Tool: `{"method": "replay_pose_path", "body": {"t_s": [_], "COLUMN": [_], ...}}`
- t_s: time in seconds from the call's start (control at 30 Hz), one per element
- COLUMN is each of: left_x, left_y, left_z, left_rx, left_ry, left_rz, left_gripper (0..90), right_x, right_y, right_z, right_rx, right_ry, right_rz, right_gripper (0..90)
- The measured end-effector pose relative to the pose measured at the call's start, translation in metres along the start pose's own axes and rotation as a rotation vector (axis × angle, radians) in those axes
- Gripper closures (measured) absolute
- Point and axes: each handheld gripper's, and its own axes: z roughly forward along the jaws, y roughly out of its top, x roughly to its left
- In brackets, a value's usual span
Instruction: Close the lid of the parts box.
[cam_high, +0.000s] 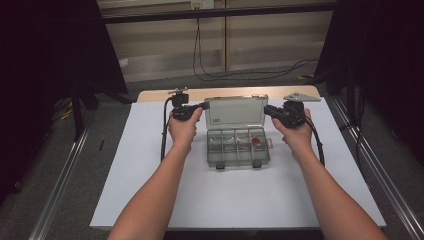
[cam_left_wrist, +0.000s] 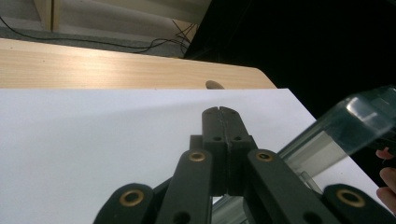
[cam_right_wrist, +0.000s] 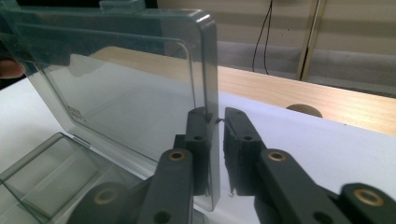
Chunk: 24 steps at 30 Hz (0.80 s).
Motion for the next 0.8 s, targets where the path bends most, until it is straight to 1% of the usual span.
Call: {"method": "replay_pose_path", "body": {"t_s": [0.07,0.13,0.17,0.2,0.23,0.27,0.33,0.4,0.5,0.53,0.6,0.67,0.77,0.8], "left_x": [-0.002,-0.001,-0.002,-0.003,-0.003,-0.003,-0.004,-0.004,-0.005,-0.005,-0.006,-0.006,-0.005,-0.005], "left_y": [0.000,0.000,0.000,-0.001,-0.001,-0.001,-0.001,-0.001,-0.001,0.000,0.000,0.000,0.000,0.000], "left_z": [0.001,0.000,0.000,0.001,0.001,0.001,0.001,0.000,0.000,0.000,0.000,0.000,0.000,0.000], "left_rx": [-0.008,0.002,0.002,-0.001,-0.002,-0.004,0.001,0.009,0.010,0.015,0.011,0.002,0.005,0.004], "left_ry": [-0.003,-0.003,-0.001,-0.011,-0.004,-0.005,-0.005,0.000,0.004,0.008,0.011,0.013,0.012,0.012], "left_rz": [-0.003,0.012,0.014,0.006,0.012,0.012,0.018,0.034,0.041,0.043,0.046,0.037,0.045,0.044], "left_gripper": [90.0,90.0,90.0,90.0,90.0,90.0,90.0,90.0,90.0,90.0,90.0,90.0,90.0,90.0], "right_x": [-0.002,-0.004,-0.005,-0.005,-0.006,-0.006,-0.008,-0.008,-0.009,-0.009,-0.010,-0.011,-0.013,-0.015], "right_y": [0.000,0.000,0.000,0.000,0.000,0.001,0.001,0.001,0.001,0.001,0.001,0.001,0.001,0.001], "right_z": [-0.001,-0.003,-0.004,-0.005,-0.006,-0.007,-0.010,-0.011,-0.013,-0.013,-0.015,-0.017,-0.019,-0.020], "right_rx": [0.002,0.004,0.007,0.007,0.005,0.002,-0.001,-0.002,-0.003,-0.007,-0.016,-0.029,-0.038,-0.038], "right_ry": [0.007,0.024,0.025,0.027,0.041,0.042,0.053,0.058,0.068,0.074,0.080,0.092,0.089,0.087], "right_rz": [0.012,0.008,0.005,0.003,-0.001,-0.006,0.003,0.006,-0.001,-0.002,-0.001,0.005,0.019,0.016], "right_gripper": [74.7,73.2,72.1,71.6,71.0,70.2,68.9,68.4,68.0,67.9,67.1,66.5,65.7,65.7]}}
